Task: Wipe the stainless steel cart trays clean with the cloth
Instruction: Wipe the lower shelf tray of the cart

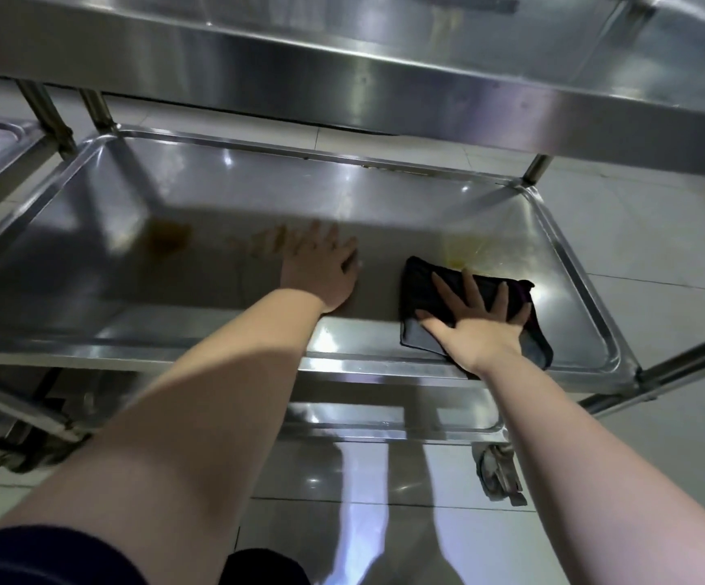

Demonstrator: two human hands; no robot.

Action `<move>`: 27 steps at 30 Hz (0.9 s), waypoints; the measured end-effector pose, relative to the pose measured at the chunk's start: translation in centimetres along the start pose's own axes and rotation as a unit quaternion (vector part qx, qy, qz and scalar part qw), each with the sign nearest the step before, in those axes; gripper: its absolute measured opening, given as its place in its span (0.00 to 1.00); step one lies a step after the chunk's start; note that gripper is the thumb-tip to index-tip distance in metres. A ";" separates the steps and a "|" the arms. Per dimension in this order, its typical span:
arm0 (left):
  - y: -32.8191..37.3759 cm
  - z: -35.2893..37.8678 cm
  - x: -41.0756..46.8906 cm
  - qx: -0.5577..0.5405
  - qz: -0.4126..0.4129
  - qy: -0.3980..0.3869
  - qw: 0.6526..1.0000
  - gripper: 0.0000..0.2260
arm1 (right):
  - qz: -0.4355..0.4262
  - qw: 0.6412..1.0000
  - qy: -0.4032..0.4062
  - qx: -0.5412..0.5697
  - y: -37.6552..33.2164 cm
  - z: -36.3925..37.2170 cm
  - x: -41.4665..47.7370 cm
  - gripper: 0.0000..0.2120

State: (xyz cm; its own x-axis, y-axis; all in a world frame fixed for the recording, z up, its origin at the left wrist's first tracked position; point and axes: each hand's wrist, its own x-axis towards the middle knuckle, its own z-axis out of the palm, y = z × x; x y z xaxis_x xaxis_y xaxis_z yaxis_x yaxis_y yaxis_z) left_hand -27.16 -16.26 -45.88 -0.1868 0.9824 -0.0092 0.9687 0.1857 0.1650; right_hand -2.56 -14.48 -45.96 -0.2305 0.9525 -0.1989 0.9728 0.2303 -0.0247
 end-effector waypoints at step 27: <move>1.4 2.0 0.6 0.048 0.002 0.011 0.999 0.23 | -0.052 0.999 -0.005 0.005 5.3 -0.5 1.1 0.33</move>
State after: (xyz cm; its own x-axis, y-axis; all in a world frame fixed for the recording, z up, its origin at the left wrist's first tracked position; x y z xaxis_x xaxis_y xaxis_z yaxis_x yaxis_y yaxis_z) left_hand -25.58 -15.40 -47.64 -0.1849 0.9827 0.0135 0.9805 0.1835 0.0699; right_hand 2.31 -12.10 -45.79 -0.3298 0.9217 -0.2041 0.9439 0.3256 -0.0549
